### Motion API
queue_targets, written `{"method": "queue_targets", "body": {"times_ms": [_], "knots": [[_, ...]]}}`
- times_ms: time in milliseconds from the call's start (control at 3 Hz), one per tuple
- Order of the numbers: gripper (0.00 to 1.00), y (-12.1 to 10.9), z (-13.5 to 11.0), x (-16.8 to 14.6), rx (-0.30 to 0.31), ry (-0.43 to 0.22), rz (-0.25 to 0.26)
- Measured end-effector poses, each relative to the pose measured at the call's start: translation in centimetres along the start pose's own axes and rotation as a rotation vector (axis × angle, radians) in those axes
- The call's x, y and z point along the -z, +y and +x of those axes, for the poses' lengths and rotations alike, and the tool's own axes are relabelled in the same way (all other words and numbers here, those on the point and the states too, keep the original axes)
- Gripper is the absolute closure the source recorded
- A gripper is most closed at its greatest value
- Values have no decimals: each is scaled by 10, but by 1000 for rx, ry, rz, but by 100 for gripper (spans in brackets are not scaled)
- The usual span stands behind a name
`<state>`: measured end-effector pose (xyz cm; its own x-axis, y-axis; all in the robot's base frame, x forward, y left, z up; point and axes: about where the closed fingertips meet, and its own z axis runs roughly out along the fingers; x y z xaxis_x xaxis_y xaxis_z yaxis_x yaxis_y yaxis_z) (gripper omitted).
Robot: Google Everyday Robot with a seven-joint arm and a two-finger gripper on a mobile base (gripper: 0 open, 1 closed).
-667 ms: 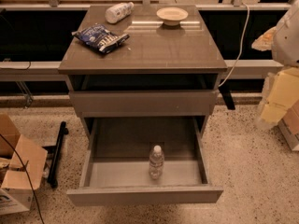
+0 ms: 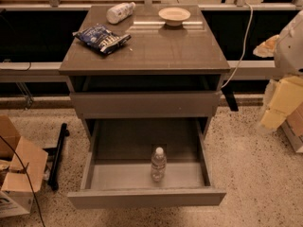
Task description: Pick water bottle from middle drawer and place on counter
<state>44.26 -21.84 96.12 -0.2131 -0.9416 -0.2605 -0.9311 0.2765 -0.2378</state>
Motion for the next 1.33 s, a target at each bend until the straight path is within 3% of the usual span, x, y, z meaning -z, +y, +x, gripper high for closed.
{"method": "queue_targets", "body": {"times_ms": [333,667,1333], "knots": [[0,-2,10,-30,-32,-125,-14],[0,-5,14,-82,-115,-263,-72],[0,5,15,-105,-157,-257,-112]]}}
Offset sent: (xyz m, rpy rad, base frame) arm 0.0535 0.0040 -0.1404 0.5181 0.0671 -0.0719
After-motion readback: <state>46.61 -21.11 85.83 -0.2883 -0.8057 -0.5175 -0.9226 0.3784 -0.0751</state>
